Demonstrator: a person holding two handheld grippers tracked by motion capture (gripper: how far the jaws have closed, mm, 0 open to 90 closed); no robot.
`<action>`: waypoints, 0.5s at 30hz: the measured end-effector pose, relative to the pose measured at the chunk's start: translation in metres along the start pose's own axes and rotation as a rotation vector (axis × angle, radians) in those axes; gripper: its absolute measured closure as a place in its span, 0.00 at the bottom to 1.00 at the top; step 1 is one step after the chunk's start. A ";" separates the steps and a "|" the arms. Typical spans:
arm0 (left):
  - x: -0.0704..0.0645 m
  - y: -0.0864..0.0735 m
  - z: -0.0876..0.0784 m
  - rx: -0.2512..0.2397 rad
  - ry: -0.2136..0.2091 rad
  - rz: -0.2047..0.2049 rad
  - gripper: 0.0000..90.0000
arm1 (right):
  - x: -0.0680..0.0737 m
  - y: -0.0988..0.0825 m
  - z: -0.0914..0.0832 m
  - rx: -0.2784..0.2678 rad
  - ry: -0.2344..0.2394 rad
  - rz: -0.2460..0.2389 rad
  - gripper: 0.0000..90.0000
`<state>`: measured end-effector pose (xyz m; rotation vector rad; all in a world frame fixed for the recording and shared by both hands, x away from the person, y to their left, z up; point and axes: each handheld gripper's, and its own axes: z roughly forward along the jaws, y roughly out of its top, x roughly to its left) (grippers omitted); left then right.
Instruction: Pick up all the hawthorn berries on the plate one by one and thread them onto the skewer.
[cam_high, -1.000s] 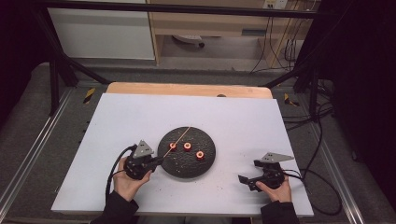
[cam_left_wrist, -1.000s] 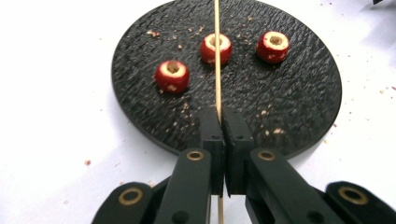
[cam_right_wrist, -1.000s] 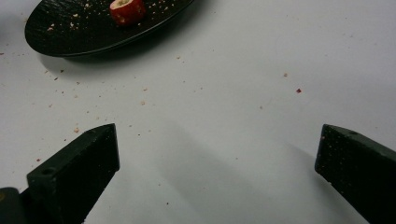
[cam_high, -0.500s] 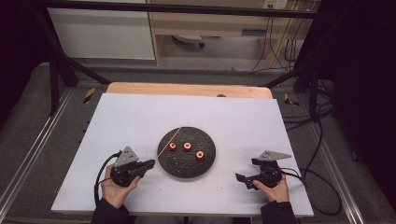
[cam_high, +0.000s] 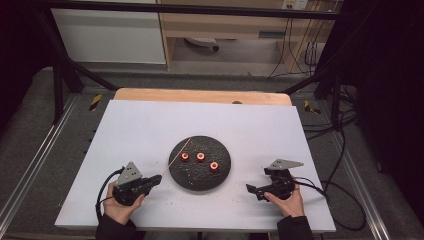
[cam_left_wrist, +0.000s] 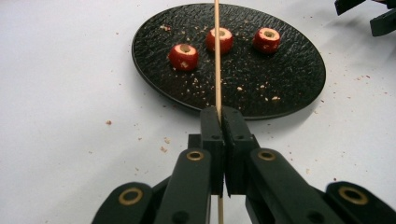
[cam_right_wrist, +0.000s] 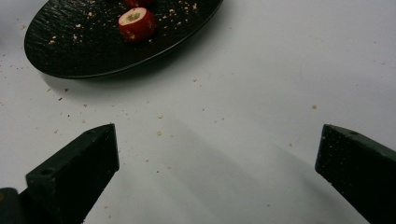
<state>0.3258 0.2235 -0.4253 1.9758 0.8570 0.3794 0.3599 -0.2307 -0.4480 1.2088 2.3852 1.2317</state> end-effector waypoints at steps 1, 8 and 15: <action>0.000 0.000 0.001 0.002 -0.005 0.001 0.98 | 0.001 0.001 0.000 0.003 -0.001 -0.002 0.01; -0.003 -0.003 0.002 0.001 -0.014 0.010 0.98 | 0.007 0.008 0.005 0.009 -0.004 -0.012 0.01; -0.003 -0.005 0.004 0.007 -0.022 0.007 0.98 | 0.015 0.016 0.008 0.016 0.002 -0.024 0.01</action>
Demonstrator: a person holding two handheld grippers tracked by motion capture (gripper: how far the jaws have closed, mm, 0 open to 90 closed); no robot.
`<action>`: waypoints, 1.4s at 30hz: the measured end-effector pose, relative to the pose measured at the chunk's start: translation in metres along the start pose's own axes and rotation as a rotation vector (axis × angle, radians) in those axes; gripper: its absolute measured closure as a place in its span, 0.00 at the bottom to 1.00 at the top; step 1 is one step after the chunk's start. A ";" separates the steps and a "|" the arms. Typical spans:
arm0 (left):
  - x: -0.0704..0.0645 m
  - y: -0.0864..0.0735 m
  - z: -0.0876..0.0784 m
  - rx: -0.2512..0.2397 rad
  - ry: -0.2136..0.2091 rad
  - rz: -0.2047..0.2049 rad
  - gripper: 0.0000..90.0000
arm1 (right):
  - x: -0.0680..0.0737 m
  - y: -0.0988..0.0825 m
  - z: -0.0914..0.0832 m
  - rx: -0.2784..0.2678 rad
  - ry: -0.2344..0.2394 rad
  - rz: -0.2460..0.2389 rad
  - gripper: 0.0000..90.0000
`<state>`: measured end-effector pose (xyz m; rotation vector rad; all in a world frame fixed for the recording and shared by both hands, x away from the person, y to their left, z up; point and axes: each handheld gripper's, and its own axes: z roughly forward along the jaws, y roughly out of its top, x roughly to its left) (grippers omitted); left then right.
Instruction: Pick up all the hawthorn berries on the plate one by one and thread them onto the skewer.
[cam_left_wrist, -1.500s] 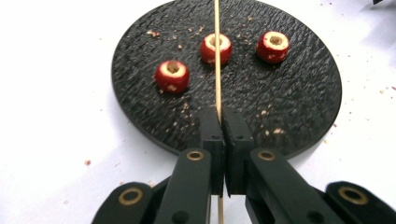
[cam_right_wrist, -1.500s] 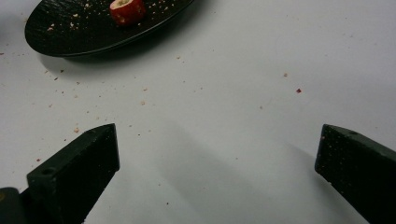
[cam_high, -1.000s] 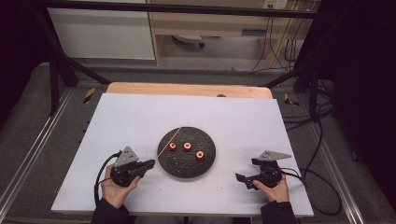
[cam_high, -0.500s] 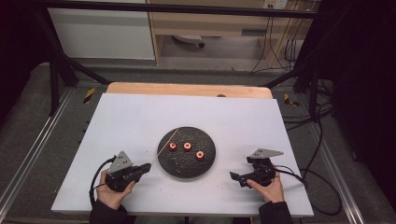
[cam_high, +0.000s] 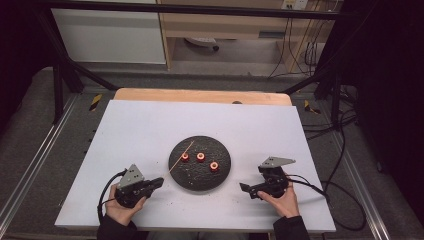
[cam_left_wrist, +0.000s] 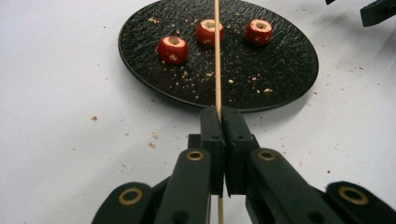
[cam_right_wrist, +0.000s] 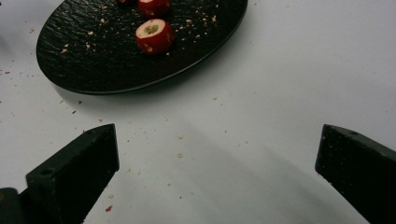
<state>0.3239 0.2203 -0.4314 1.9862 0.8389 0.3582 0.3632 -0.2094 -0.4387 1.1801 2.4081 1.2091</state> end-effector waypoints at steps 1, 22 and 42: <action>0.000 0.000 0.000 0.003 -0.001 0.002 0.98 | 0.003 0.005 0.001 0.011 -0.008 -0.013 0.01; 0.002 -0.002 0.000 -0.005 0.007 -0.001 0.98 | 0.042 0.086 0.053 0.183 -0.047 -0.125 0.10; 0.002 -0.002 0.001 0.003 0.011 -0.001 0.98 | 0.050 0.116 0.091 0.375 -0.039 -0.135 0.49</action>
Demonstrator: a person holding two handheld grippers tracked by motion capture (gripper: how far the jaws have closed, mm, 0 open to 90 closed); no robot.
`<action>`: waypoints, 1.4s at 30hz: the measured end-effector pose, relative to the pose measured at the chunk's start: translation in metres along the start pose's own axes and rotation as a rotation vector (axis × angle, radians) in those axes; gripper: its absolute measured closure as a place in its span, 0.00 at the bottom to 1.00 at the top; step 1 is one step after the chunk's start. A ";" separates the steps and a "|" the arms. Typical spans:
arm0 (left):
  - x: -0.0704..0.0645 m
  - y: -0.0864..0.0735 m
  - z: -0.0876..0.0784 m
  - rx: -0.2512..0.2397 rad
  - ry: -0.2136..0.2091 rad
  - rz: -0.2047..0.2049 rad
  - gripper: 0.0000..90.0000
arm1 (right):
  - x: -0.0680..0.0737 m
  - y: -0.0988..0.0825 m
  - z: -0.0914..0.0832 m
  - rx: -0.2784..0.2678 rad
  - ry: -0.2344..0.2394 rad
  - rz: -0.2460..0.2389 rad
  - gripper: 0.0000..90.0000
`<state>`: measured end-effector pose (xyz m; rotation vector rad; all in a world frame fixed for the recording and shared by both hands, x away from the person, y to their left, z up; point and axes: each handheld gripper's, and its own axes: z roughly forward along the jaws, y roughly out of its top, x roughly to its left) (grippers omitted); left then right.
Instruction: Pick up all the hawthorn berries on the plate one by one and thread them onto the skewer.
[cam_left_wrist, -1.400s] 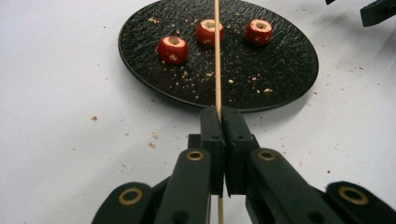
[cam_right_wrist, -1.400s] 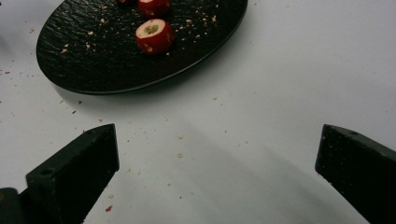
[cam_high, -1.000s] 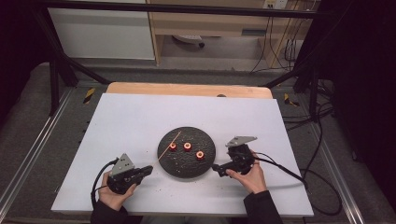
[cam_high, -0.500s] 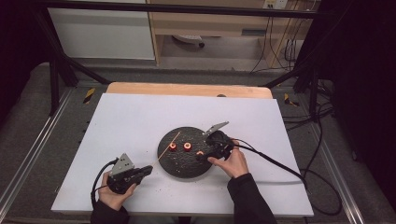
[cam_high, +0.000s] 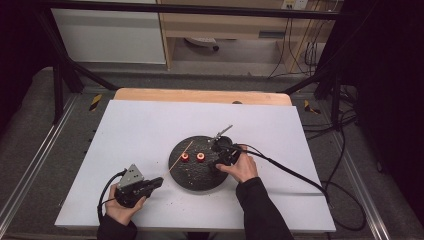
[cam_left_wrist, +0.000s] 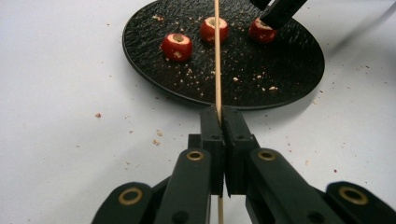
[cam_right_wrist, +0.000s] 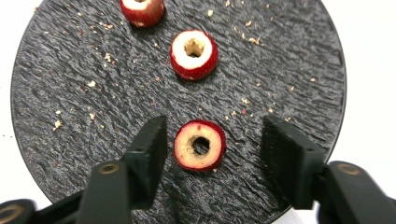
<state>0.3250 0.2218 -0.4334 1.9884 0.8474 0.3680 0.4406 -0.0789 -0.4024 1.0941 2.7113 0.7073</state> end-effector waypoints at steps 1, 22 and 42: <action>0.000 0.000 0.000 -0.001 -0.001 0.000 0.98 | -0.001 0.001 0.002 0.015 0.013 0.016 0.52; -0.001 0.001 0.000 0.000 0.001 0.004 0.98 | -0.004 0.003 0.012 0.077 0.079 0.087 0.68; -0.001 0.002 0.000 -0.011 0.005 -0.003 0.98 | -0.010 -0.007 -0.030 -0.169 0.085 0.177 0.68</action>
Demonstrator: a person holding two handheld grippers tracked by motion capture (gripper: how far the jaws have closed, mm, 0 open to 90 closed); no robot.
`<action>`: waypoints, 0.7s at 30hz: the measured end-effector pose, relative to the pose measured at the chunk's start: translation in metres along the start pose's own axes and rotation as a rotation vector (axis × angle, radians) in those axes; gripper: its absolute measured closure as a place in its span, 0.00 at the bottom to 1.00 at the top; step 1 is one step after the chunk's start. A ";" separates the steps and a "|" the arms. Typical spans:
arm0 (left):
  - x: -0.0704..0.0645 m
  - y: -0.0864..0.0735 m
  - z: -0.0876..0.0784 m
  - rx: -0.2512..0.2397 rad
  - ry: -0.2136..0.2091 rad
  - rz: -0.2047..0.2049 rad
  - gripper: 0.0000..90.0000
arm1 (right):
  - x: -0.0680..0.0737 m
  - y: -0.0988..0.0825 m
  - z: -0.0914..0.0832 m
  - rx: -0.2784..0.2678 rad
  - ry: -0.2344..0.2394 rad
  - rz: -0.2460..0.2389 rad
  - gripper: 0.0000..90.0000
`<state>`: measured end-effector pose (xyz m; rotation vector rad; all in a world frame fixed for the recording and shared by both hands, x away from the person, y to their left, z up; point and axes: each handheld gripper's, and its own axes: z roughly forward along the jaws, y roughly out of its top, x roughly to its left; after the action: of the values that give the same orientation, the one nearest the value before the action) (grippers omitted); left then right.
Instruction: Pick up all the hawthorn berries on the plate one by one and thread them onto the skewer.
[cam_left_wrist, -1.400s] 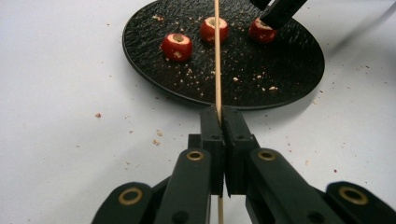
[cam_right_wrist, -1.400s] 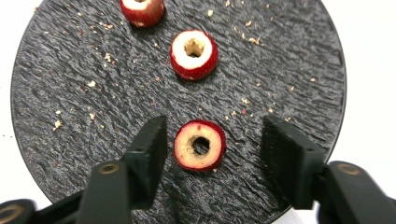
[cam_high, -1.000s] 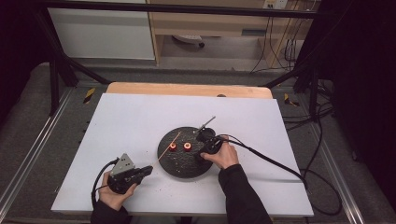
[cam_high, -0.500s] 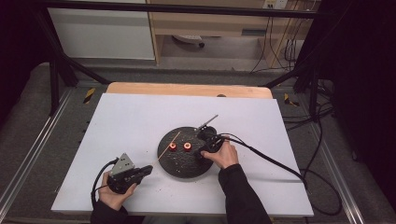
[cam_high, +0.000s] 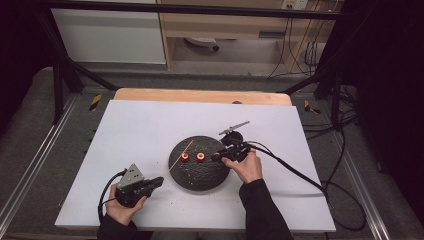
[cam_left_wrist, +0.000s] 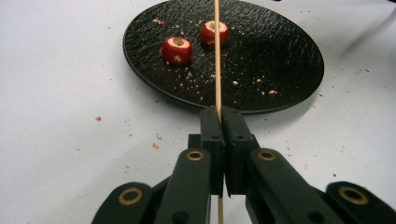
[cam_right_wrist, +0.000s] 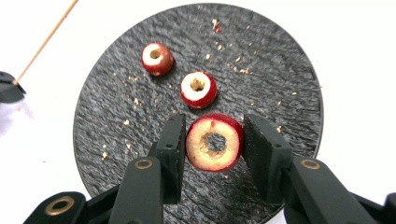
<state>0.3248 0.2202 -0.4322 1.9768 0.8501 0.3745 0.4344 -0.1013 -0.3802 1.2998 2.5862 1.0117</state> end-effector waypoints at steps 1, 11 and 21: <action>0.000 0.000 0.000 0.001 -0.001 0.001 0.98 | -0.001 -0.001 -0.002 -0.019 0.001 0.004 0.68; -0.003 0.001 0.001 -0.003 -0.005 0.007 0.98 | -0.006 -0.019 -0.015 -0.203 0.026 0.063 0.68; -0.007 0.001 0.003 -0.009 -0.003 0.007 0.98 | -0.007 -0.039 -0.013 -0.412 0.091 0.184 0.68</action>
<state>0.3217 0.2126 -0.4320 1.9723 0.8385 0.3781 0.4074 -0.1295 -0.3943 1.4171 2.1747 1.5655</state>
